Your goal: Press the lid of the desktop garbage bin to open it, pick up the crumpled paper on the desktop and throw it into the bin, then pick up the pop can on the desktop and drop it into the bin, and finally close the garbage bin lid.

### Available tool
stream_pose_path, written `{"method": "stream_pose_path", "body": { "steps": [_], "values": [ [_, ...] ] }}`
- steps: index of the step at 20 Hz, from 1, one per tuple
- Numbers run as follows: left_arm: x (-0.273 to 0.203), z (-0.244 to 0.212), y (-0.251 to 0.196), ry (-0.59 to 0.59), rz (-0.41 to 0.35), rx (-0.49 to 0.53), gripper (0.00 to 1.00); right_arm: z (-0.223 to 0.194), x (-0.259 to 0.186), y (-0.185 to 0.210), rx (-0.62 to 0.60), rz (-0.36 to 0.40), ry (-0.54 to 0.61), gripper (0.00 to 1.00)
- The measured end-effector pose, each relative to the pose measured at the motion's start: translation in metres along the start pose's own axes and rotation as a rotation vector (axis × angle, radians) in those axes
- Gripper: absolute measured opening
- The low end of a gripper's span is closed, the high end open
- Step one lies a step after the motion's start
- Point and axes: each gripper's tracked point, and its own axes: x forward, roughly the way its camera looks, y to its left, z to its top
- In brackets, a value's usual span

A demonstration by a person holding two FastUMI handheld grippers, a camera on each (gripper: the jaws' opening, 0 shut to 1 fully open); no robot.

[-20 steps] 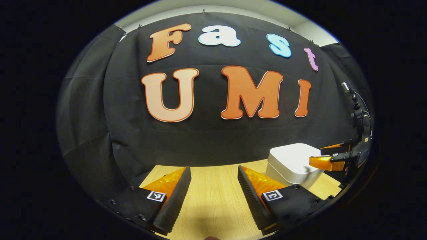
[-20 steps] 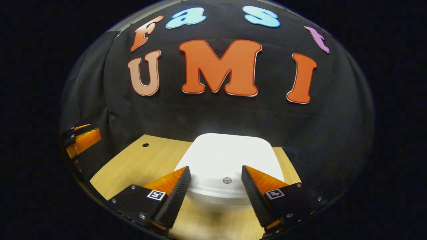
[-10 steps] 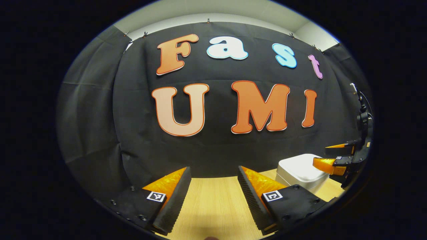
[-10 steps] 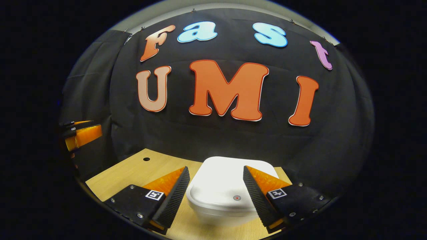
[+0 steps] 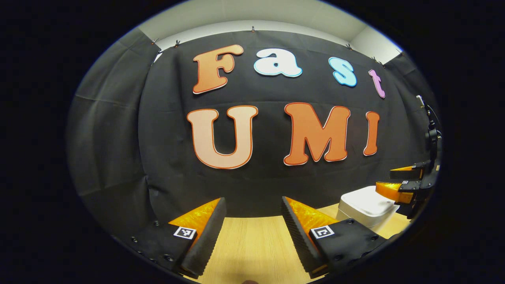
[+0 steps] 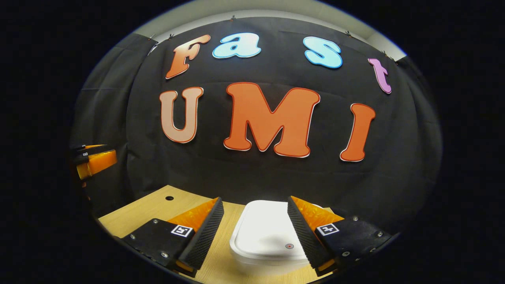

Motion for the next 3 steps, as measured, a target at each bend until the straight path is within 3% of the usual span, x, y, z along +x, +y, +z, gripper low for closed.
{"method": "stream_pose_path", "body": {
  "steps": [3],
  "values": [
    [0.0068,-0.0047,0.0076,-0.009,-0.019,0.007,0.88,0.0083,0.0003,0.0044,-0.019,-0.038,-0.028,0.99]
  ]
}}
